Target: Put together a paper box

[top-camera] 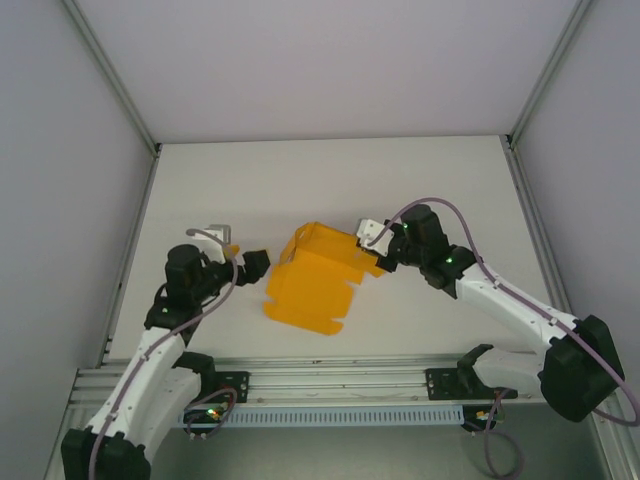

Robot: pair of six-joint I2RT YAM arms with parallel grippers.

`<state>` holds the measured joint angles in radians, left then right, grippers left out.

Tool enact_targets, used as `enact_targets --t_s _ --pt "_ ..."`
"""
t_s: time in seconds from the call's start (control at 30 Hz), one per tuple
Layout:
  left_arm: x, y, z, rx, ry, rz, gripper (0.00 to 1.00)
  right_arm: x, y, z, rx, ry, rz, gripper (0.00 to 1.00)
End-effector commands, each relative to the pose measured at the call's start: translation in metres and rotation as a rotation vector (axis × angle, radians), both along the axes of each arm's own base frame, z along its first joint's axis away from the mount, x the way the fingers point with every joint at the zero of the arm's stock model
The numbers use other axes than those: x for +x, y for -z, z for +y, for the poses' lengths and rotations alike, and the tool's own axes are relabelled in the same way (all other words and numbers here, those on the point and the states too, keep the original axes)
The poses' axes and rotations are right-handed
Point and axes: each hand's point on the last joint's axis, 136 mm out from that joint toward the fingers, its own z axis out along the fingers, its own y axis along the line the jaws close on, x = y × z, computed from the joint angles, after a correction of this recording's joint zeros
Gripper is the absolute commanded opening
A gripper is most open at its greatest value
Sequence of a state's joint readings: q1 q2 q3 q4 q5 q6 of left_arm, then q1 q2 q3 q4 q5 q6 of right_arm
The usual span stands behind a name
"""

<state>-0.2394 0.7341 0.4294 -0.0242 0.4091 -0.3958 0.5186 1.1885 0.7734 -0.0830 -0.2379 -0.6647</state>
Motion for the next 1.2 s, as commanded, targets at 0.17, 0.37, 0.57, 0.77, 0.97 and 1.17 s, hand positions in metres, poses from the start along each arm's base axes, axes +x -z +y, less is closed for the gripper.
enact_targets --t_s 0.17,0.37,0.57,0.77,0.97,1.17 --pt "0.021 -0.013 -0.048 -0.120 0.316 -0.096 0.82 0.015 -0.022 0.005 -0.015 0.017 -0.084 0.00" --pt "0.013 0.008 -0.085 -0.069 0.524 -0.083 0.67 0.021 -0.011 0.011 -0.096 0.027 -0.099 0.00" --pt "0.026 0.028 -0.097 -0.001 0.500 -0.047 0.61 0.025 -0.005 0.012 -0.147 0.042 -0.119 0.00" --pt "0.035 0.059 -0.091 0.053 0.426 0.033 0.62 0.033 0.016 0.009 -0.317 0.088 -0.187 0.00" --pt "0.039 0.085 -0.088 0.099 0.385 0.107 0.56 0.041 0.025 0.011 -0.398 0.113 -0.280 0.00" --pt "0.035 0.095 -0.079 0.113 0.339 0.122 0.57 0.050 0.037 0.012 -0.476 0.136 -0.380 0.00"
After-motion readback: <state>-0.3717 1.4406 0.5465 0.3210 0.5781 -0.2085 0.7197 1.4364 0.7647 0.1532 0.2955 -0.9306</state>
